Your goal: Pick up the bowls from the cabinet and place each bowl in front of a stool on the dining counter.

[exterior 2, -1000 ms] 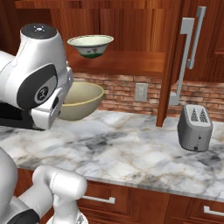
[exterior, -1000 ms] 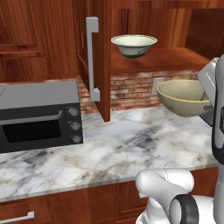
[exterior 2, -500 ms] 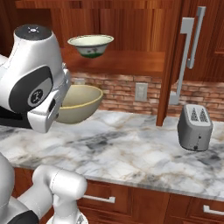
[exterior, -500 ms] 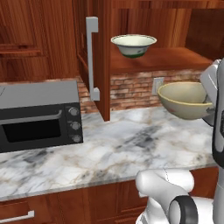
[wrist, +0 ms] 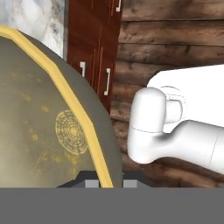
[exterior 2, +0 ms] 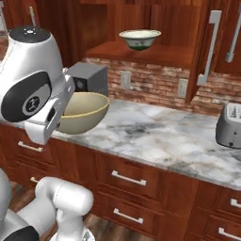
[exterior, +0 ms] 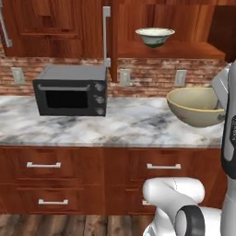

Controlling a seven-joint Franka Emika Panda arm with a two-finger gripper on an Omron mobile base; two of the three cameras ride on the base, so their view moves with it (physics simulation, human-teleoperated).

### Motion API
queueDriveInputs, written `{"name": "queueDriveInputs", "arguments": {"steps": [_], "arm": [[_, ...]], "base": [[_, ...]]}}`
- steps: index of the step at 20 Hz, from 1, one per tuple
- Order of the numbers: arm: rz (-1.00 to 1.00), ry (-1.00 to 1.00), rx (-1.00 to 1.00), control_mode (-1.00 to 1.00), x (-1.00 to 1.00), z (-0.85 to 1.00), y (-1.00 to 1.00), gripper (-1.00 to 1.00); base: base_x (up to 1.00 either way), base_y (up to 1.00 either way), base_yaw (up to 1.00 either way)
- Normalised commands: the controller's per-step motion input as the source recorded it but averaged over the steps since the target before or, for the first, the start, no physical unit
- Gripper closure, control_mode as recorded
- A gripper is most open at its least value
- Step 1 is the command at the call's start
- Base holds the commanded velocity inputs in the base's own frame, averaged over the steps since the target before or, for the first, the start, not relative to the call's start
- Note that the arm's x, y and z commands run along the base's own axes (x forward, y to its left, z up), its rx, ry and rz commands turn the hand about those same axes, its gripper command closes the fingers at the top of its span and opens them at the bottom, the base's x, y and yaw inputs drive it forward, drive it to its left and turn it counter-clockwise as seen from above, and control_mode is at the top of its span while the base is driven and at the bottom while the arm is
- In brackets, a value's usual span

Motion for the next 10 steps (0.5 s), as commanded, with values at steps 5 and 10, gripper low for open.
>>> {"name": "queueDriveInputs", "arguments": {"steps": [5, 10], "arm": [[0.0, 0.0, 0.0, 1.0, 0.0, 0.0, 0.0, 1.0], [0.0, 0.0, 0.0, 1.0, 0.0, 0.0, 0.0, 1.0]], "base": [[-0.56, -0.39, 0.64], [-0.49, -0.03, 0.9]]}}
